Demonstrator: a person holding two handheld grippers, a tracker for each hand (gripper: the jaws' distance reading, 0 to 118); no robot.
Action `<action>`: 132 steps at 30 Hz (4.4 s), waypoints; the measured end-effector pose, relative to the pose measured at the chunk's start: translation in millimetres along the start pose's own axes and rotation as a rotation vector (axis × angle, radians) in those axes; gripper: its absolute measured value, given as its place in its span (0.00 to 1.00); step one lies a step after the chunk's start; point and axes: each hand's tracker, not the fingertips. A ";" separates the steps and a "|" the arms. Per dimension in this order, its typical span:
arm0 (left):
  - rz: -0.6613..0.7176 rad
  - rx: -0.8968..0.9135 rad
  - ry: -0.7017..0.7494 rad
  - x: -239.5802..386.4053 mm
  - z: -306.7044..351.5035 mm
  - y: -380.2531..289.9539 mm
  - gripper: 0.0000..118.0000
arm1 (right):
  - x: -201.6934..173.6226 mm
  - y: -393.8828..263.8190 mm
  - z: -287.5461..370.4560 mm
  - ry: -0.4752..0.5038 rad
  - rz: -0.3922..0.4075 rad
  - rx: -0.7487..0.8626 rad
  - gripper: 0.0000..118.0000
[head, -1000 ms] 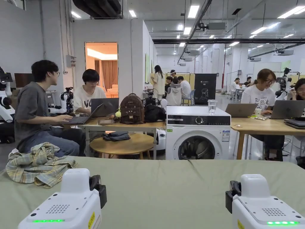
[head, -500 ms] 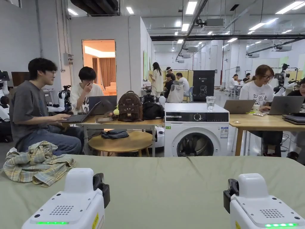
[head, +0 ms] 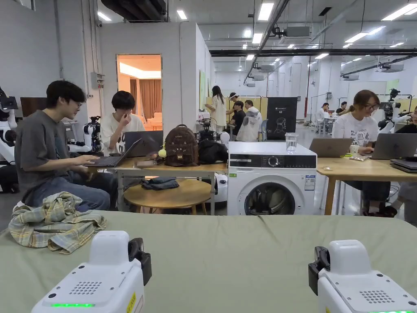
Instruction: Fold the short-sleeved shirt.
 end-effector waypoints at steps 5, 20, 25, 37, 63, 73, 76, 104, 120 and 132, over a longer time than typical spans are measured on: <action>-0.013 0.005 -0.002 1.6 1.4 0.9 0.00 | 0.3 -1.0 0.0 0.002 -0.004 -0.004 0.00; -0.020 0.005 -0.019 12.1 0.1 -1.1 0.00 | -2.4 -1.3 0.5 0.008 0.002 -0.008 0.00; -0.024 0.004 -0.036 15.5 0.7 -2.9 0.00 | -3.6 -1.9 0.1 0.010 0.002 -0.012 0.00; 0.033 -0.013 0.128 -64.2 33.0 -3.3 0.00 | -73.3 -4.6 -22.5 0.152 -0.012 -0.013 0.00; -0.020 -0.356 0.279 -226.5 54.3 -39.1 0.60 | -230.1 -22.5 -44.9 0.533 -0.048 -0.079 0.00; 0.091 -0.880 0.225 -301.1 -70.0 -174.8 0.63 | -194.2 -70.8 -54.9 0.552 -0.063 -0.269 0.00; 0.111 -0.905 0.229 -302.9 -72.8 -178.0 0.62 | -175.4 -79.2 -55.5 0.520 -0.069 -0.298 0.00; -0.140 -0.428 0.055 -83.0 -193.7 92.6 0.00 | -0.1 -71.9 -17.2 0.295 -0.230 -0.267 0.00; -0.035 -0.824 -0.864 313.7 -95.0 -194.3 0.00 | 105.2 -45.8 26.7 0.059 -0.175 -0.203 0.00; 0.003 -0.438 -0.604 140.2 -82.8 -93.1 0.43 | 74.6 -56.0 2.0 0.067 -0.129 -0.246 0.00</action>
